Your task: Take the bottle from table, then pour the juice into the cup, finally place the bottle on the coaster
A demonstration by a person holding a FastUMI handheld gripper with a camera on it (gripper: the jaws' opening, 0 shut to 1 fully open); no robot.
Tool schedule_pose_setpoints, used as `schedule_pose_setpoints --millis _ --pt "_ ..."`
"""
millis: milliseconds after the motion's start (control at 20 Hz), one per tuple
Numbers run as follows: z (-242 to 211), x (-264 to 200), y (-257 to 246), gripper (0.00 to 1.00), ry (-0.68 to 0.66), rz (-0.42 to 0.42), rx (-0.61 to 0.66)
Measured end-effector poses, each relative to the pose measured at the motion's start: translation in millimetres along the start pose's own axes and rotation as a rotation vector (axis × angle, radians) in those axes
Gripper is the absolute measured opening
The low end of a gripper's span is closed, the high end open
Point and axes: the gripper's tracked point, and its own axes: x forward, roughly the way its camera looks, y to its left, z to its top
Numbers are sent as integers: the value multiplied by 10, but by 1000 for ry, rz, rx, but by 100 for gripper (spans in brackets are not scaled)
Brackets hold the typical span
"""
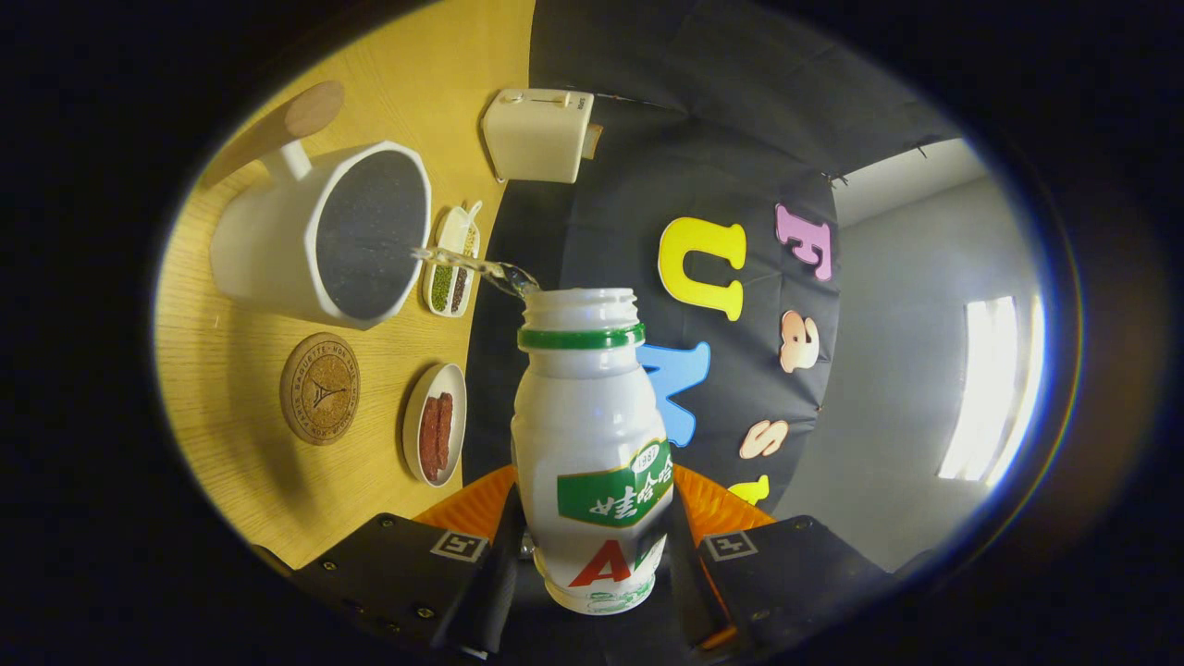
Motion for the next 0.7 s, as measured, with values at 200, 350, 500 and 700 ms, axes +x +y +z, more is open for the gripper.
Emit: schedule_pose_setpoints --millis 200,350,500,700 --pt "0 -10 -5 70 1 2 -13" --pt "-8 -14 -14 70 0 3 -22" --pt "7 -4 -33 70 -2 0 -36" --pt "10 -8 -65 70 -6 -3 -51"
